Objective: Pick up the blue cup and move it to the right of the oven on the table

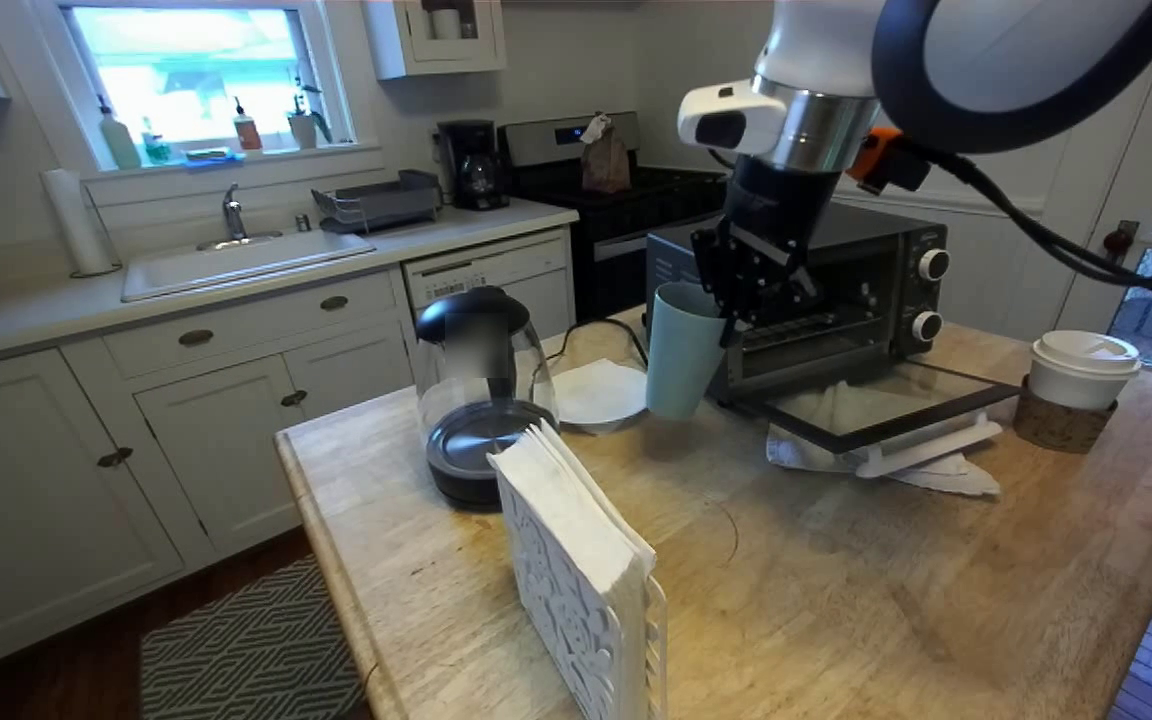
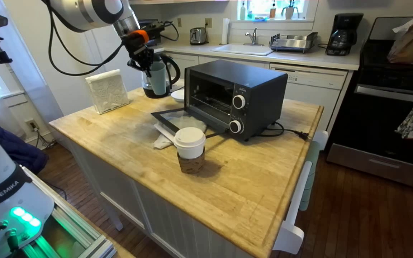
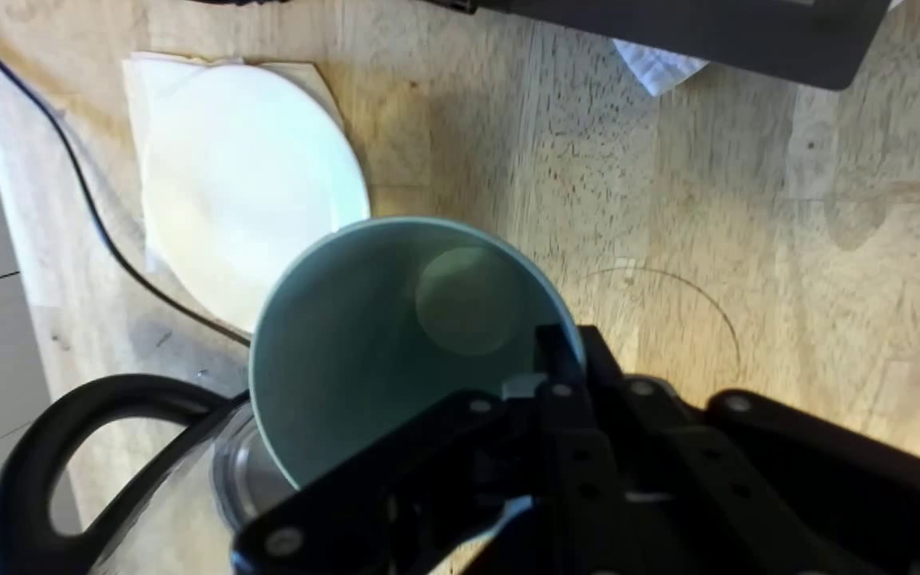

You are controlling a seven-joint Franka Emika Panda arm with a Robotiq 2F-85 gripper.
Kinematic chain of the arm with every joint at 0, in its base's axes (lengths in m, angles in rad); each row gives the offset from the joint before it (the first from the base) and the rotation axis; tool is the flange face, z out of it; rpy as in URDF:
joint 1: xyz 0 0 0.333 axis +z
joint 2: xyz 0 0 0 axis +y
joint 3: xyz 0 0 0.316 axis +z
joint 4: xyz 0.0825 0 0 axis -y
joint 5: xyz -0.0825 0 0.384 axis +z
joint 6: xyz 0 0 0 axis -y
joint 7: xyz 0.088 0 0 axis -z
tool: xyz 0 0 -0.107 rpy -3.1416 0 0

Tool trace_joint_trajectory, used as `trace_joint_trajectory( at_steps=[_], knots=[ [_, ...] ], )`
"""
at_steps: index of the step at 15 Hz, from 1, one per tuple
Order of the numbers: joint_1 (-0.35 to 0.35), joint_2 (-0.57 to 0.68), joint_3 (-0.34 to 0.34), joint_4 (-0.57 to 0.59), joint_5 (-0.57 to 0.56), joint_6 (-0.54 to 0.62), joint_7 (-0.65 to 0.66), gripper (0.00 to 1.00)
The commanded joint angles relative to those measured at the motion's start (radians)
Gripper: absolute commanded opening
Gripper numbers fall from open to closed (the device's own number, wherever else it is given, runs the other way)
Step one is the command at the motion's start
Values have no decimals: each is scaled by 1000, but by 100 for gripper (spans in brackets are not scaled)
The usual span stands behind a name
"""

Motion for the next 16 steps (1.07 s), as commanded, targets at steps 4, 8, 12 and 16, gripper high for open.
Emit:
trace_joint_trajectory(
  at_steps=[4, 8, 12, 16],
  knots=[
    [-79, 119, 59, 140, -105, -173, -9, 1],
    [-86, 157, 85, 169, -151, -166, -37, 1],
    [-89, 181, 105, 177, -162, -151, -44, 1],
    [-94, 193, 109, 169, -164, -143, -42, 1]
  ],
)
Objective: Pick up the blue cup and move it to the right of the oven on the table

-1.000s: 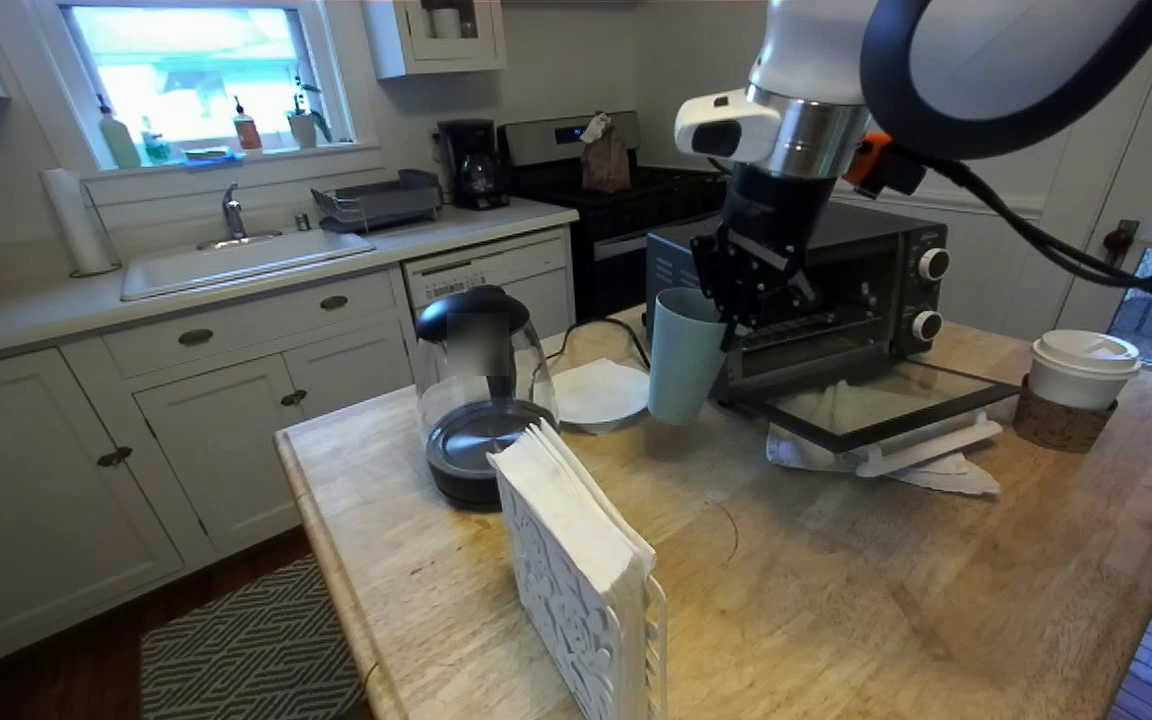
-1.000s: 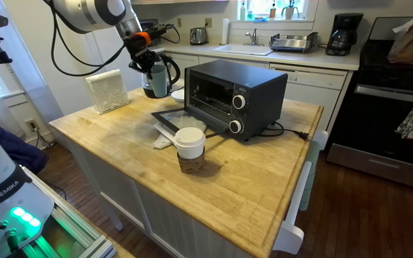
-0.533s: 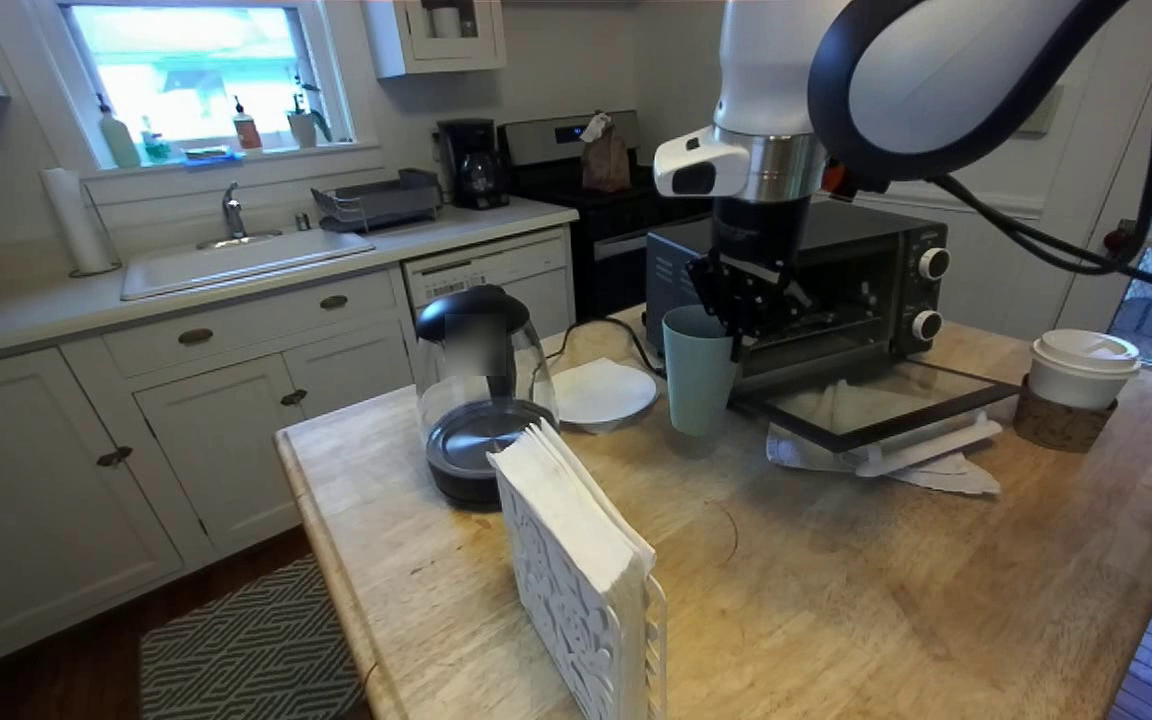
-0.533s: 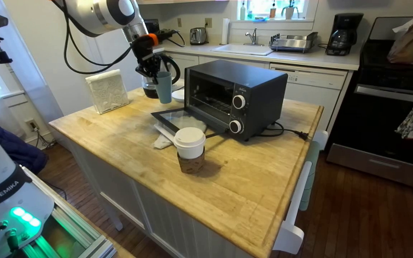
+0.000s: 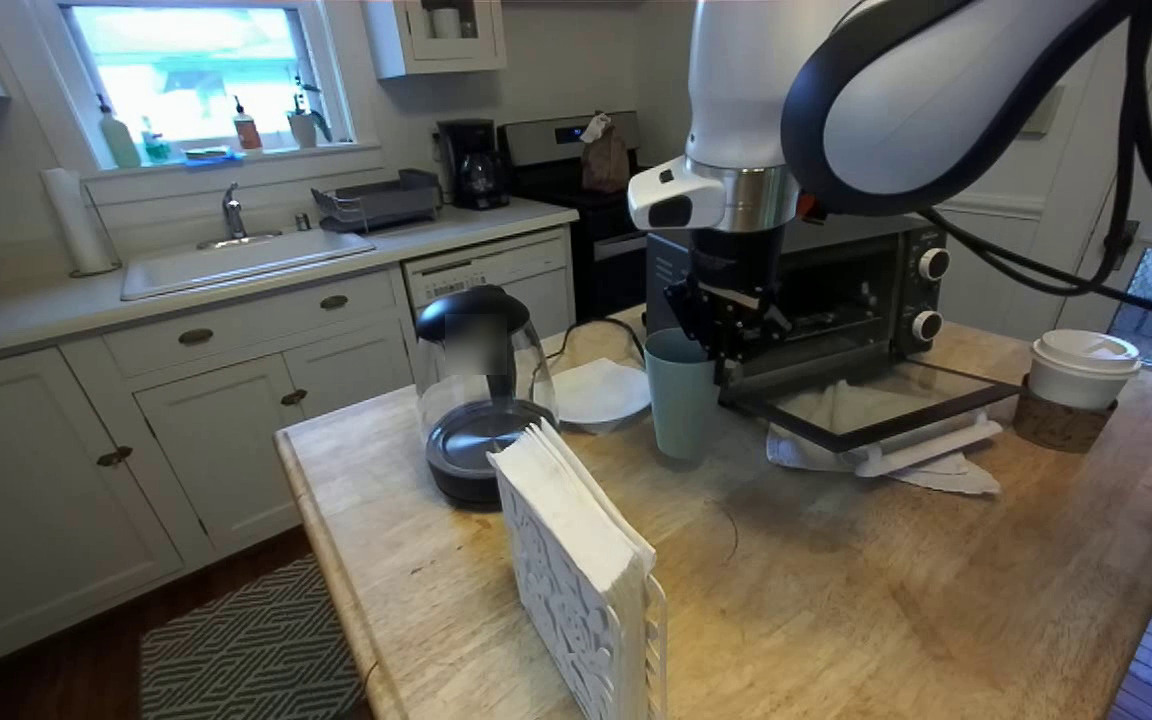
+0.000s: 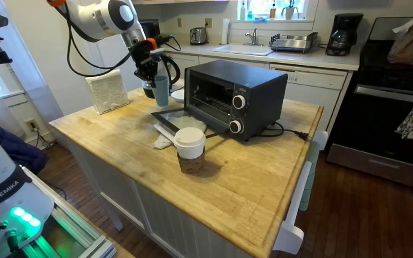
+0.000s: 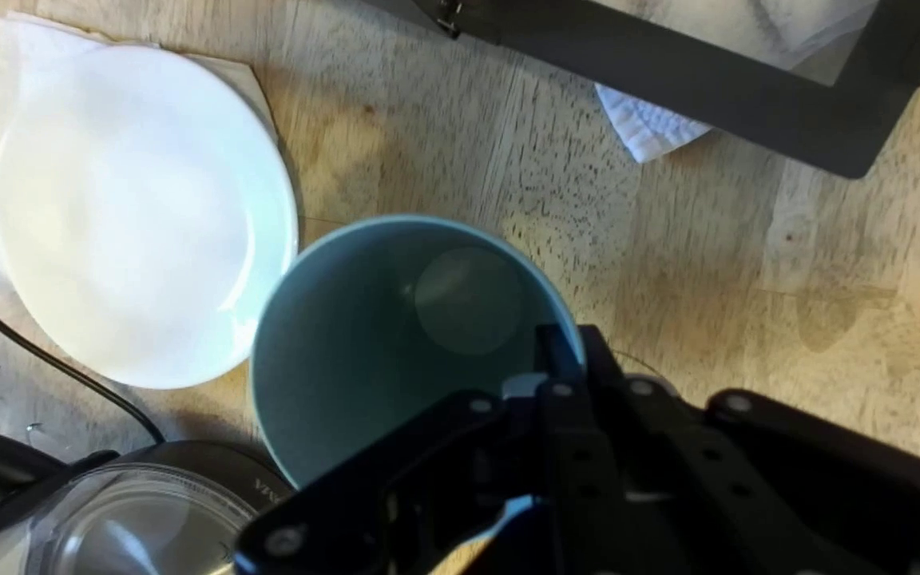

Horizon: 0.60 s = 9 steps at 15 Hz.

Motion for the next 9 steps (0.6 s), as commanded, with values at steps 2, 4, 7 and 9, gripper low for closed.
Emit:
trace_joint_trajectory(
  at_steps=[2, 4, 7, 9],
  knots=[
    [-27, 24, 15, 15, -22, 12, -14, 1],
    [-30, 26, 13, 13, -24, 12, -14, 1],
    [-37, 30, 13, 13, -24, 12, -18, 1],
    [-41, 32, 12, 11, -25, 15, -23, 1]
  ],
)
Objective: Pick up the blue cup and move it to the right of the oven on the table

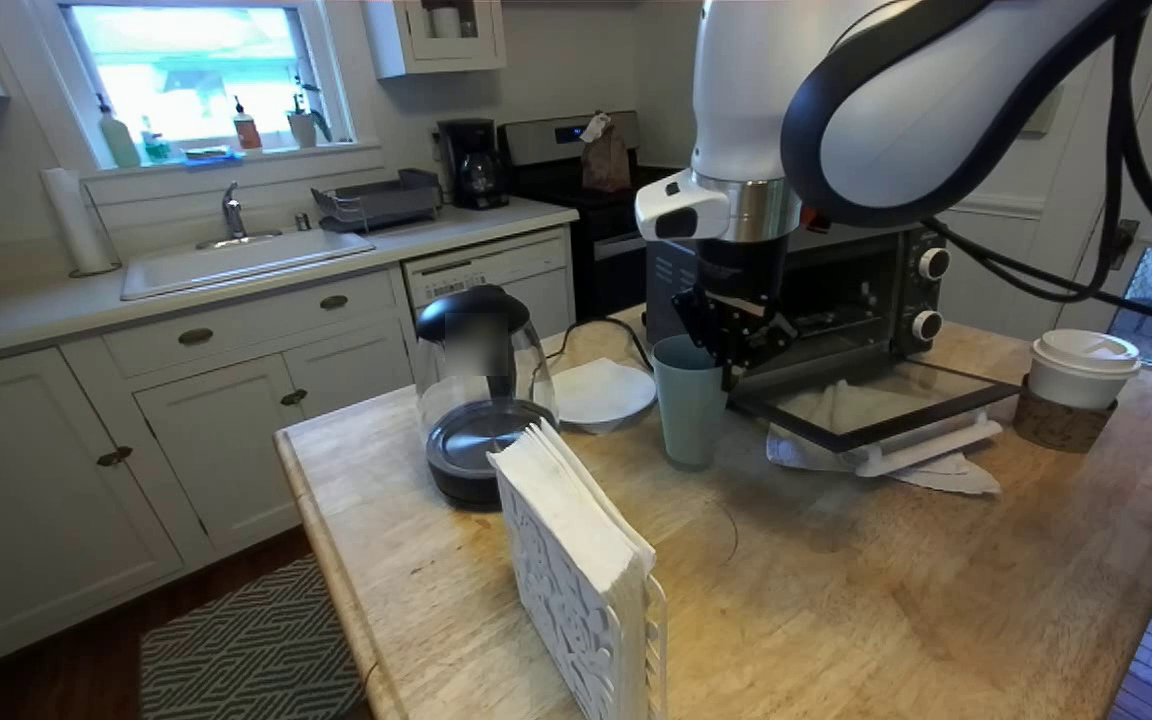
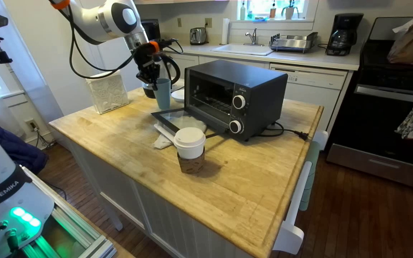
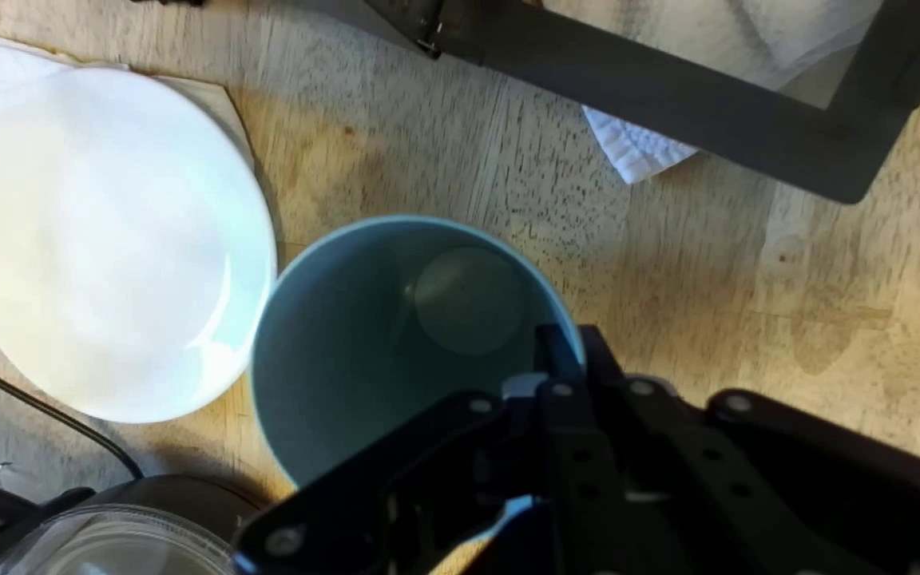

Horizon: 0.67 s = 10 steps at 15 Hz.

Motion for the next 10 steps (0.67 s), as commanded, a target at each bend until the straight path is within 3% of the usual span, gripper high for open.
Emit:
trace_joint_trajectory(
  at_steps=[1, 6, 7, 10],
  knots=[
    [-25, 15, 13, 9, -21, 19, -26, 1],
    [-33, 28, 10, 0, -36, 72, -42, 1],
    [-34, 32, 11, -1, -37, 76, -45, 29],
    [-32, 29, 10, 4, -47, 75, -47, 43]
  ],
)
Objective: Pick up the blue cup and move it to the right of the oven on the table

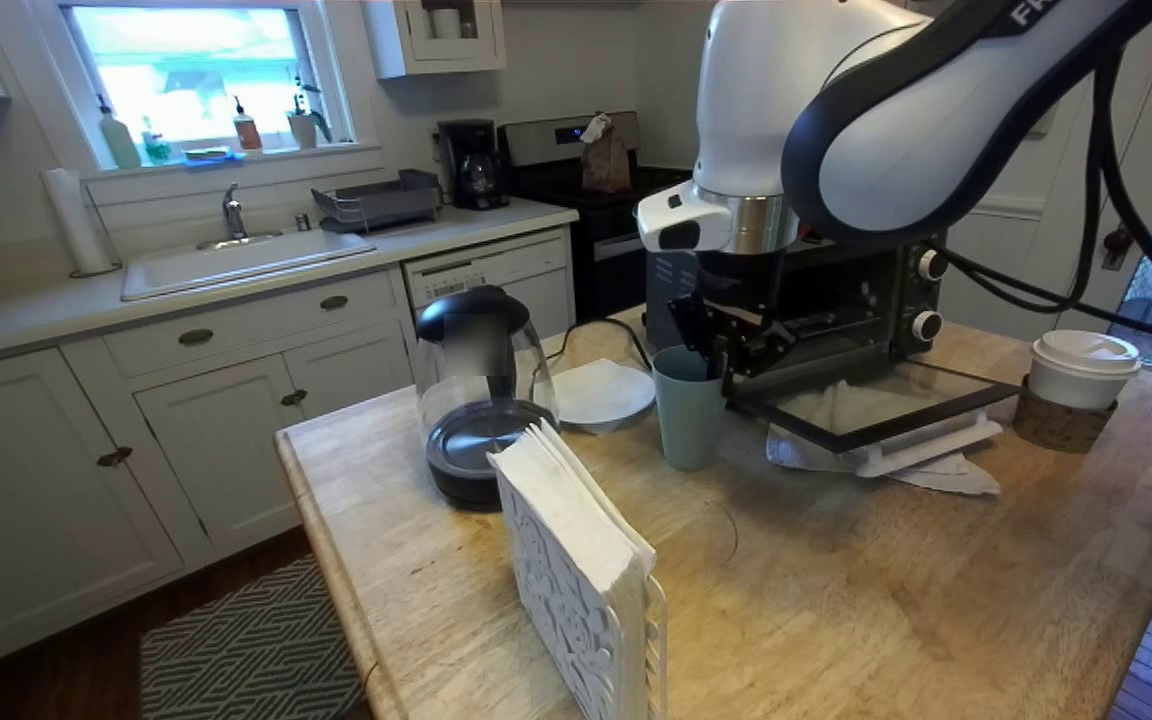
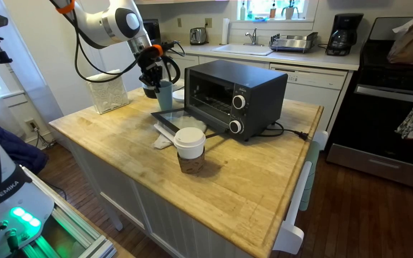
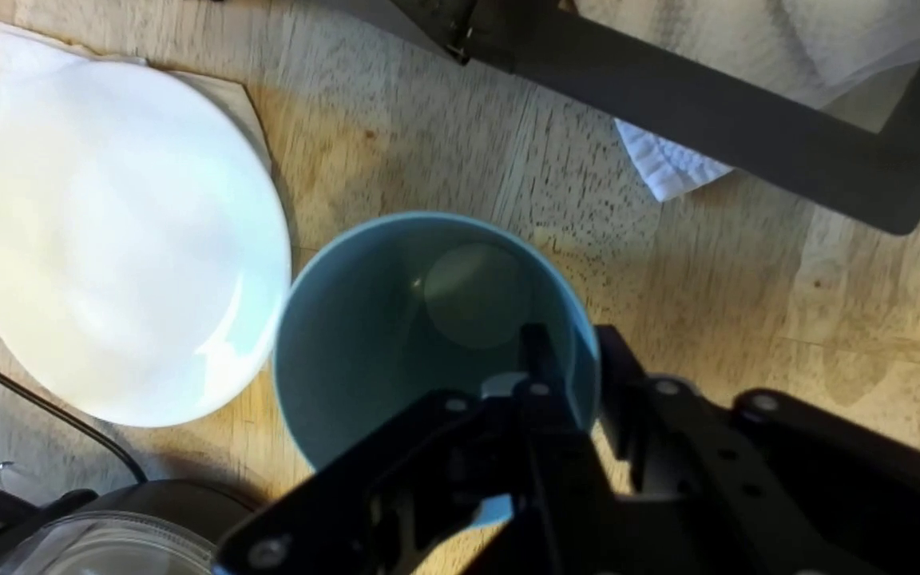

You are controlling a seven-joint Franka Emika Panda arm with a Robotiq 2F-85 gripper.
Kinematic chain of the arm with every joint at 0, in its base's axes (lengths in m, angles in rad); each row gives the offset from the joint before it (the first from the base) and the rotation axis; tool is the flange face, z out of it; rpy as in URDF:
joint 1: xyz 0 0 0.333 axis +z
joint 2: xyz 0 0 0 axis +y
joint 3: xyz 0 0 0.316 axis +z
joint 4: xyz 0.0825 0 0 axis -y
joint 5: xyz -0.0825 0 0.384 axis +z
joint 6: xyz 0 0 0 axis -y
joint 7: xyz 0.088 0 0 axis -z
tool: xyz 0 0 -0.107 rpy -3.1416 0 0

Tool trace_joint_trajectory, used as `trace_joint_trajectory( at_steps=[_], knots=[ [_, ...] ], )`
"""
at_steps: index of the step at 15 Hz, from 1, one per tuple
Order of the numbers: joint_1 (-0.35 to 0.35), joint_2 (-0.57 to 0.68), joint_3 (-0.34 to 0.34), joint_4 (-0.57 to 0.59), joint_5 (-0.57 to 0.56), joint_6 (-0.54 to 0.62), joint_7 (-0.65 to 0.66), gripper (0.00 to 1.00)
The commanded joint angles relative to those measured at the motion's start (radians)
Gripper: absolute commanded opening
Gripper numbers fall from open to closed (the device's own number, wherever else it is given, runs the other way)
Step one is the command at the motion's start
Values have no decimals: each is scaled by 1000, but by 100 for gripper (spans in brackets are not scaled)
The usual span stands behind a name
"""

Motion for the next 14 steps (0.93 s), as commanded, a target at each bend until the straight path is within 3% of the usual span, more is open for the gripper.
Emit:
trace_joint_trajectory(
  at_steps=[1, 7, 8, 12, 13, 14],
  knots=[
    [-13, -16, 10, 7, -43, 22, -14, 51],
    [2, -278, 25, -28, -78, 51, 24, 92],
    [-4, -328, 28, -35, -28, 51, 21, 99],
    [-31, -521, -12, -36, -11, 6, 105, 100],
    [-5, -419, 1, 8, -16, 28, 69, 100],
    [-8, -453, -7, 7, -16, 14, 71, 100]
  ],
)
